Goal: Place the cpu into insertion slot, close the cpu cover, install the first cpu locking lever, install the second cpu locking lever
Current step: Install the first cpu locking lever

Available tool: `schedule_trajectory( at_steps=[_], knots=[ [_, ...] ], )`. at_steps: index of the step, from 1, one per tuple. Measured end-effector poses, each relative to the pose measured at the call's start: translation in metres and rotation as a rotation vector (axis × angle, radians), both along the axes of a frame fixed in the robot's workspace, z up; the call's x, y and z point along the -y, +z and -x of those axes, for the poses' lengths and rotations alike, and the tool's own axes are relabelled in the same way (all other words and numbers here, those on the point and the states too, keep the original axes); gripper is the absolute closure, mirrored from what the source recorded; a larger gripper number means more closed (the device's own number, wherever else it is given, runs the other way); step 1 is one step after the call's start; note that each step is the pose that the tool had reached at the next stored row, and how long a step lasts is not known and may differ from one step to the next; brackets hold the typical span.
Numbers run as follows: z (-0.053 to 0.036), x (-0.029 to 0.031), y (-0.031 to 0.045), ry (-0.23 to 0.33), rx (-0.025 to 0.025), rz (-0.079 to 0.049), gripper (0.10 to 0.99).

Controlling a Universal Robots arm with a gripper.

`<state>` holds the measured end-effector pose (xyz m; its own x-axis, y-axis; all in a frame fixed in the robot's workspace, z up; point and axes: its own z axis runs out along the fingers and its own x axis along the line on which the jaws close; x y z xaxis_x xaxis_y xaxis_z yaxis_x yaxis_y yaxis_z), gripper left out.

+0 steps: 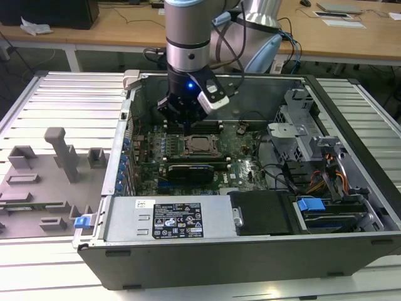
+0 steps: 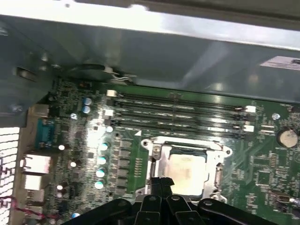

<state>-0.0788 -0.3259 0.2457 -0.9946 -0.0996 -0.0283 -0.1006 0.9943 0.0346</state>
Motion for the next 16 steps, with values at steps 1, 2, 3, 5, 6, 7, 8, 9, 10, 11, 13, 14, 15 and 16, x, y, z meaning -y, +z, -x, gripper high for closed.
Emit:
schedule_trajectory(
  at_steps=[1,2,3,5,6,7,8,9,10,11,13,14,15,16],
  knots=[
    [0.0028,0.0000,0.0000,0.000,0.0004,0.000,0.980],
    [0.0061,0.0000,0.0000,0.000,0.0015,-0.001,0.980],
    [0.0087,0.0000,0.0000,0.000,0.0037,-0.004,0.980],
    [0.0124,0.0000,0.0000,0.000,0.0111,-0.018,0.980],
    [0.0141,0.0000,0.0000,0.000,0.0156,-0.031,0.980],
    [0.0150,0.0000,0.0000,0.000,0.0185,-0.042,0.980],
    [0.0165,0.0000,0.0000,0.000,0.0244,-0.068,0.980],
    [0.0185,0.0000,0.0000,0.000,0.0295,-0.083,0.980],
    [0.0201,0.0000,0.0000,0.000,0.0319,-0.089,0.980],
    [0.0216,0.0000,0.0000,0.000,0.0339,-0.094,0.980],
    [0.0248,0.0000,0.0000,0.000,0.0403,-0.118,0.980],
    [0.0261,0.0000,0.0000,0.000,0.0438,-0.138,0.980],
    [0.0269,0.0000,0.0000,0.000,0.0460,-0.154,0.980],
    [0.0276,0.0000,0.0000,-0.001,0.0479,-0.167,0.980]
  ],
)
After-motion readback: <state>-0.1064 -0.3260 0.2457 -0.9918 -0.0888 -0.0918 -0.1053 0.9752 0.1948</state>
